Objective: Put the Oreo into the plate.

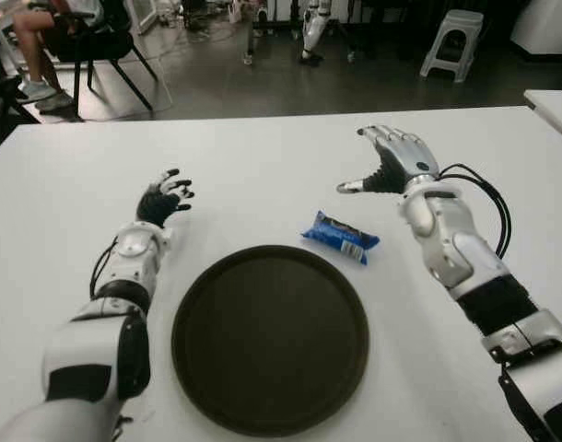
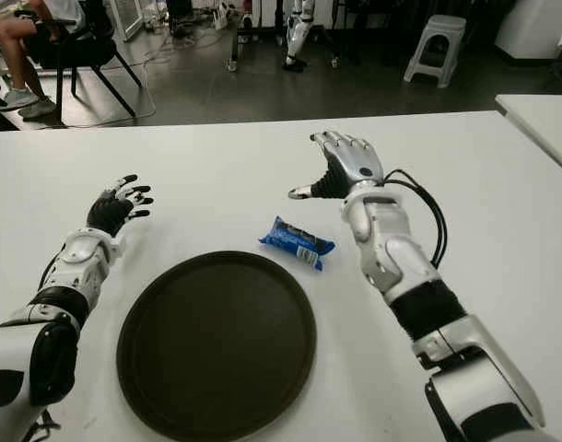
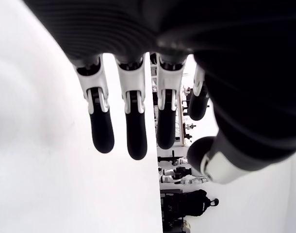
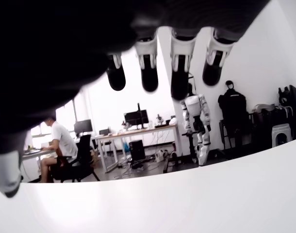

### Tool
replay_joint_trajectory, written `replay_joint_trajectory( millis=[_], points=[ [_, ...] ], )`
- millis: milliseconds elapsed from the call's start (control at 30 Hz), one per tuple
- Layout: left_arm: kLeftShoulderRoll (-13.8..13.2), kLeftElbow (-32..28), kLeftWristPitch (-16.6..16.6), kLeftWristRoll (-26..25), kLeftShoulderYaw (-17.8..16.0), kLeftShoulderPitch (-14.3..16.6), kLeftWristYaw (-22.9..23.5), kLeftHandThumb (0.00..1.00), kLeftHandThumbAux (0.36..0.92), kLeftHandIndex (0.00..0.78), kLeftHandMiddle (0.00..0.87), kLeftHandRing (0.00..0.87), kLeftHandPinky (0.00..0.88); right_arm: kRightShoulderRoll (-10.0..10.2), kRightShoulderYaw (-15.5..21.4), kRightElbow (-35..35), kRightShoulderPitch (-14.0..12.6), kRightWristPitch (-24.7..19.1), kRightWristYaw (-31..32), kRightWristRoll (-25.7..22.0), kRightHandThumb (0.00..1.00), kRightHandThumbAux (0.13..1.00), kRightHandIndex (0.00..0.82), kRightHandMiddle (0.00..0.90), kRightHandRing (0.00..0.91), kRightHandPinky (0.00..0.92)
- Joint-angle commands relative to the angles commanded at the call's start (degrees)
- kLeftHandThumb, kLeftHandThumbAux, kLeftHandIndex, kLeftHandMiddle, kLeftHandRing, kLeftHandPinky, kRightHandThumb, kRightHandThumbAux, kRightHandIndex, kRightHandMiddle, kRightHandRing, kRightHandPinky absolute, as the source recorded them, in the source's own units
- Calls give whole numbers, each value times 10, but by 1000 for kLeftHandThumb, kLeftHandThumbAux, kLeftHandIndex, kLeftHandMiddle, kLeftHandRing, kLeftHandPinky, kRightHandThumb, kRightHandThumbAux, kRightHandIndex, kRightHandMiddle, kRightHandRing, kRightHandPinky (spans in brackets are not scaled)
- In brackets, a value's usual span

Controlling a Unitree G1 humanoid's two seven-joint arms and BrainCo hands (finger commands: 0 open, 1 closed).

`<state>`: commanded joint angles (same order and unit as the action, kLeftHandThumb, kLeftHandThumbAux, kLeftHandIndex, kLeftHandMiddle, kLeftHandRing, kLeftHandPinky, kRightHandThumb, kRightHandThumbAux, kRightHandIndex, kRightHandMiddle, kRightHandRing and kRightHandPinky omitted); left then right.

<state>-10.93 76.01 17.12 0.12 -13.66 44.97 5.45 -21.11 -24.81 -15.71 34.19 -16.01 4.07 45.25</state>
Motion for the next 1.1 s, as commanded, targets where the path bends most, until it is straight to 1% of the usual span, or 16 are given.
replay_joint_trajectory(
  millis=[167,400,667,933,1100],
  points=[
    [0,0,-1,0,0,0,1,188,696,146,254,278,313,-14,-3,15,1,6,43,-1,0,481,118,171,174,160],
    [-1,0,-1,3,2,0,0,192,704,144,255,280,322,-29,-2,22,1,22,69,-1,0,477,137,205,208,186],
    [-1,0,-1,0,0,0,0,192,691,147,257,285,330,-33,2,18,-1,36,68,-3,0,495,167,245,245,216],
    [-1,0,1,2,1,-1,-1,189,699,150,254,282,327,-40,2,32,-5,36,96,-3,0,482,146,227,220,186],
    [0,-1,2,2,2,-1,-1,182,700,145,253,282,322,-41,1,42,-9,35,113,-5,0,470,144,225,224,194]
  ],
)
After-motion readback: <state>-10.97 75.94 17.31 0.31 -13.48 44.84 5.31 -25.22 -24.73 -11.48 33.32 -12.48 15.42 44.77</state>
